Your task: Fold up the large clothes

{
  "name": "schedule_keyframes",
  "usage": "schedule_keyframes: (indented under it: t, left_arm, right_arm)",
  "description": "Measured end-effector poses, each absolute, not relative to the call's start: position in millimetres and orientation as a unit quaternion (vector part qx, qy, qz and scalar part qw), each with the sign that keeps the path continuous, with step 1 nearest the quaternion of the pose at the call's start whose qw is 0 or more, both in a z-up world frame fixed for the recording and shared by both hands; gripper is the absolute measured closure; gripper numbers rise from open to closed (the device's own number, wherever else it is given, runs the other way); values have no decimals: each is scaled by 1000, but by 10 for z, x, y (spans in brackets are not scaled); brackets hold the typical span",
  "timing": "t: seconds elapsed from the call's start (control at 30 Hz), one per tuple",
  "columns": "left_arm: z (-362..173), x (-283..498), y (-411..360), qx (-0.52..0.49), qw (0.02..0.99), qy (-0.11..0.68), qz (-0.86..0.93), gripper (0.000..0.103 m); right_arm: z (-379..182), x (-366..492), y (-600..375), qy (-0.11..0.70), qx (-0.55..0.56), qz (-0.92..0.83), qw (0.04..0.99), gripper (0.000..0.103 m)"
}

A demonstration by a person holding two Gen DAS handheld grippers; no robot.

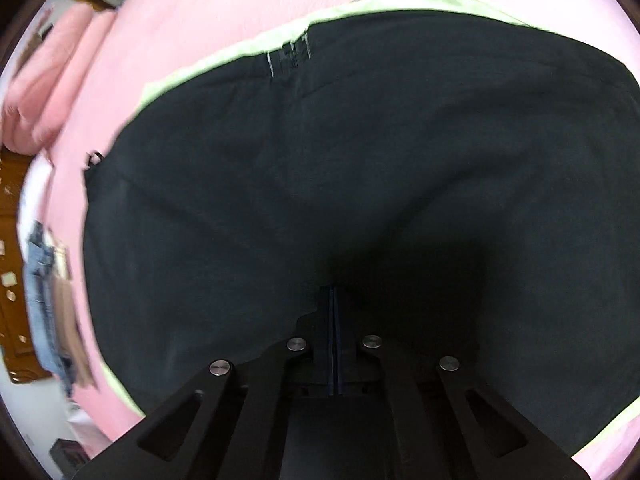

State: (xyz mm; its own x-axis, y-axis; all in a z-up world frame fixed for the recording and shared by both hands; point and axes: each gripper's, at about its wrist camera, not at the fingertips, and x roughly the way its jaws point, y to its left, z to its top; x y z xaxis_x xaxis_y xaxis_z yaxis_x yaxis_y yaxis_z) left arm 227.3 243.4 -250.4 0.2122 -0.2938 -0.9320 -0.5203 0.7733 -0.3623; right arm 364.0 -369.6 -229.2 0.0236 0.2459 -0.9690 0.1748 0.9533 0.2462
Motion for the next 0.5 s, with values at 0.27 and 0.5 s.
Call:
schedule_keyframes:
  t: [0.27, 0.5]
  left_arm:
    - [-2586, 2028, 2898, -406, 714, 560, 107, 32]
    - [-2777, 2310, 2994, -442, 718, 527, 107, 32]
  right_arm:
    - [-2267, 3699, -3275, 712, 75, 25, 698, 102]
    - [-2232, 3720, -3035, 708, 68, 13, 703, 102]
